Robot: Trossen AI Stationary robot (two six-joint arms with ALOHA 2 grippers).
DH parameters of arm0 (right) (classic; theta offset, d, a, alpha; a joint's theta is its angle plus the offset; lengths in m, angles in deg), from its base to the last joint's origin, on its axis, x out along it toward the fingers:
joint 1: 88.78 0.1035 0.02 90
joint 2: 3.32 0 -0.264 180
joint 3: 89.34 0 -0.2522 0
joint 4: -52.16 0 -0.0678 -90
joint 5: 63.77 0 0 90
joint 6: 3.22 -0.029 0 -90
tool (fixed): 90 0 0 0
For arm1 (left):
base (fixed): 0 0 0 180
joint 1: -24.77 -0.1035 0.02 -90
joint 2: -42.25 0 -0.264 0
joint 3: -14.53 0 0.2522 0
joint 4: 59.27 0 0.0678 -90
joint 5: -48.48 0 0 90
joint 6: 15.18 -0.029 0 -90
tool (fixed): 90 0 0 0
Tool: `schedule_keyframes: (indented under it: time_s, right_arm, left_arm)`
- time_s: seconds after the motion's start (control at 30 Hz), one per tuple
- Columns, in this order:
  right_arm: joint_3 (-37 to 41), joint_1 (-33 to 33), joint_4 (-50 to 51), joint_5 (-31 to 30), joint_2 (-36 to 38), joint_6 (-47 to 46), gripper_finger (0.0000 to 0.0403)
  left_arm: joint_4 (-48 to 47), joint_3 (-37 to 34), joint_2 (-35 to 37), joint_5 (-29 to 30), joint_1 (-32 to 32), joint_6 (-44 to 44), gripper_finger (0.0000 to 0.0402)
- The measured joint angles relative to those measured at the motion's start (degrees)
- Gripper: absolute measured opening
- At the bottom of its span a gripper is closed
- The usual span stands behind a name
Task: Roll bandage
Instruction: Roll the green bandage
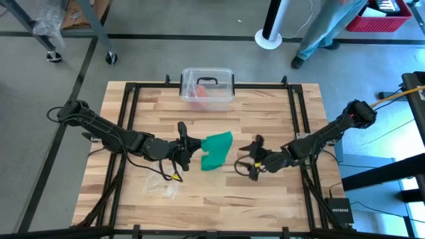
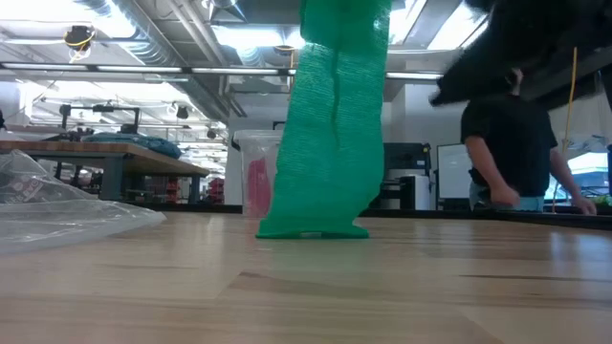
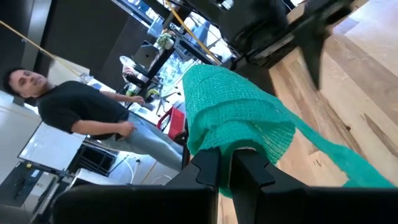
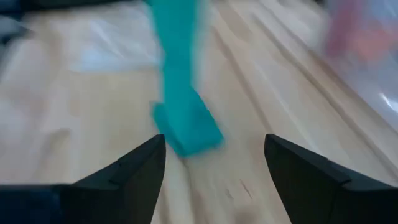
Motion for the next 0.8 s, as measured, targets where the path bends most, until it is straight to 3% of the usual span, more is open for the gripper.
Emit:
schedule_keyframes:
  time_s: [0.17, 0.33, 0.47, 0.6, 0.8]
  right_arm:
    - [0.24, -0.77, -15.24, 0.25, -5.67, 11.74, 0.0275]
    - [0.27, -4.28, -21.81, -0.9, -10.41, 15.53, 0.0274]
    - [0.29, -6.75, -26.14, 7.44, -12.07, 15.84, 0.0252]
    - [-0.21, -6.81, -30.01, 12.25, -12.96, 16.03, 0.0189]
    - [-8.0, -4.1, -26.31, 10.83, -11.81, 22.6, 0.0034]
  left_arm:
    - [0.11, 0.0, 0.0, 0.0, 0.0, 0.11, 0.0012]
    - [0.28, 0.0, 0.0, 0.01, 0.0, 0.11, 0.0012]
    - [0.28, 0.0, 0.0, 0.0, 0.0, 0.24, 0.0012]
    - [0.23, 0.0, 0.0, 0.0, 0.0, 0.31, 0.0012]
    - [-0.22, 0.0, 0.0, 0.0, 0.16, 0.14, 0.0012]
